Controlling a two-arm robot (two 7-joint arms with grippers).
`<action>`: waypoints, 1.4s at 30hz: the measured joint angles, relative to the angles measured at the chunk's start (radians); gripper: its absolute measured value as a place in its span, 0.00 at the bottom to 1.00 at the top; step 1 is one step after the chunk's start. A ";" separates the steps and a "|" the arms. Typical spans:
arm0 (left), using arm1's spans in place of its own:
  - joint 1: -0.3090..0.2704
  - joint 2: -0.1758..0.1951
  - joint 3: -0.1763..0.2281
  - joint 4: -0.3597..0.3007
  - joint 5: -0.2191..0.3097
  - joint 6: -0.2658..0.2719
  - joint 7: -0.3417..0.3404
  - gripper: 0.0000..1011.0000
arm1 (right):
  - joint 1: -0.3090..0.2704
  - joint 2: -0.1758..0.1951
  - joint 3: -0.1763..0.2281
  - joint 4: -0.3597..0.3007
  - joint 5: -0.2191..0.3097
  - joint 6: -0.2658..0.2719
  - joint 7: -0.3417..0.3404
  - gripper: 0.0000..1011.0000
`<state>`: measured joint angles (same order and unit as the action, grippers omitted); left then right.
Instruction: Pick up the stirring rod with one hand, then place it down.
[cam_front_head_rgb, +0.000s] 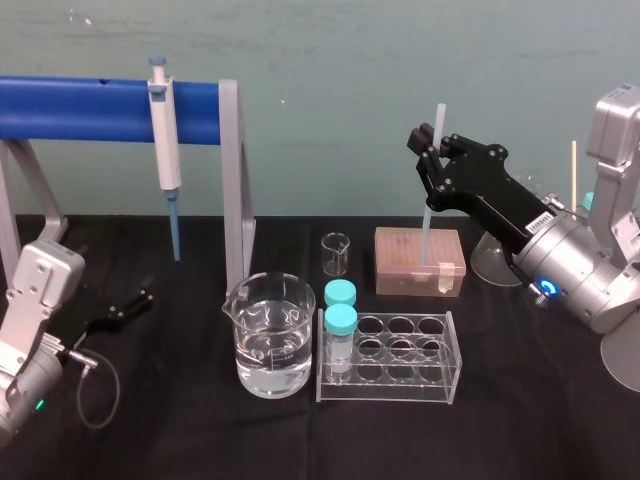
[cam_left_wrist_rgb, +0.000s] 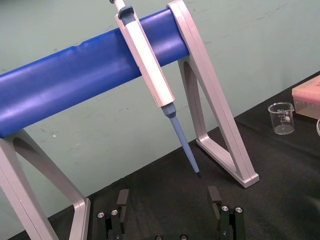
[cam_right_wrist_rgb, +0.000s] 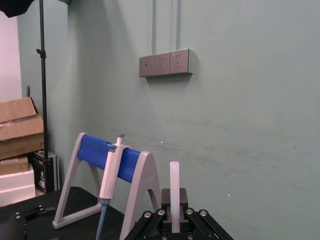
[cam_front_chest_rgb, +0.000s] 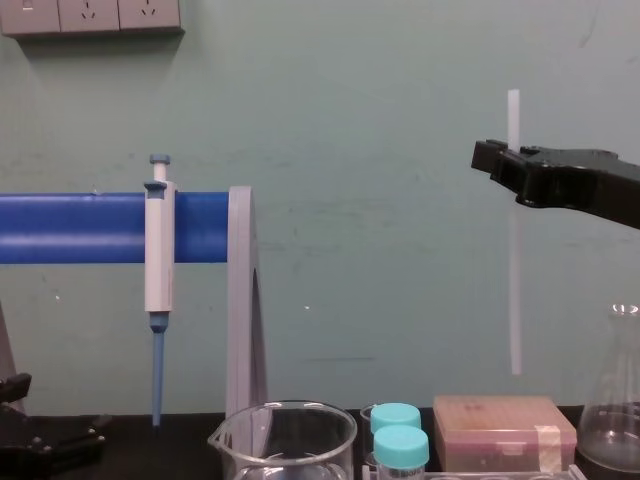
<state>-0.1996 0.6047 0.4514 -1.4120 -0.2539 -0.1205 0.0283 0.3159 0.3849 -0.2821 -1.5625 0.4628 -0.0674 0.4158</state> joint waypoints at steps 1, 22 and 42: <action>0.000 0.000 0.000 0.000 0.000 0.000 0.000 0.99 | 0.000 0.000 0.000 0.000 0.000 0.000 0.000 0.07; 0.000 0.000 0.000 0.000 0.000 0.000 0.000 0.99 | 0.004 0.010 -0.007 0.004 0.002 0.006 0.012 0.07; 0.000 0.000 0.000 0.000 0.000 0.000 0.000 0.99 | -0.004 0.016 -0.009 -0.006 0.002 0.007 0.012 0.07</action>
<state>-0.1995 0.6047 0.4514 -1.4120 -0.2538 -0.1205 0.0283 0.3123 0.4006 -0.2907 -1.5683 0.4651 -0.0603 0.4281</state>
